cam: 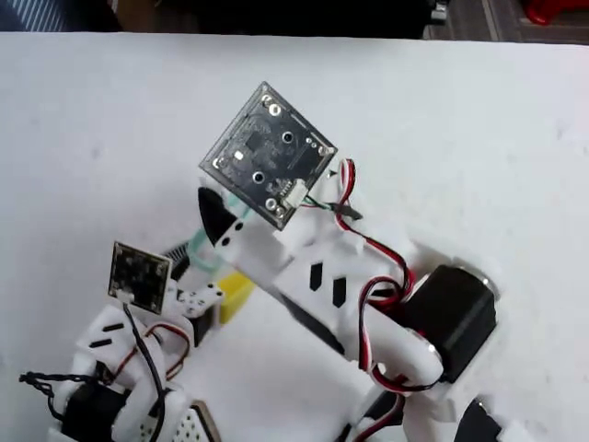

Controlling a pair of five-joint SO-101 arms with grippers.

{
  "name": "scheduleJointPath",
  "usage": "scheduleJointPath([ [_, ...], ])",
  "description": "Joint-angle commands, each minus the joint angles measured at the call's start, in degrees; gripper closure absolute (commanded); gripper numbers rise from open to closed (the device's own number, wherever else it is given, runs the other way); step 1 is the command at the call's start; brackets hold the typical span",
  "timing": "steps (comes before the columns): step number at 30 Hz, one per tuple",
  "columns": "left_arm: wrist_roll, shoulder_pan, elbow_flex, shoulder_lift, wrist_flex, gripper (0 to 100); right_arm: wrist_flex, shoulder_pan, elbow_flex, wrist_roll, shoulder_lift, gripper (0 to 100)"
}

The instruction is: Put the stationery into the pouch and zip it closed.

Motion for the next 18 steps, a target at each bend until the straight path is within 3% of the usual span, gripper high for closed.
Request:
scheduleJointPath([
  [1, -0.2, 0.7, -1.1, 0.0, 0.2, 70, -0.4, 0.2, -0.3, 0.7, 0.1, 73.1],
  [18, -0.2, 0.7, -1.1, 0.0, 0.2, 70, -0.2, 0.2, -0.3, 1.1, 0.0, 76.9],
])
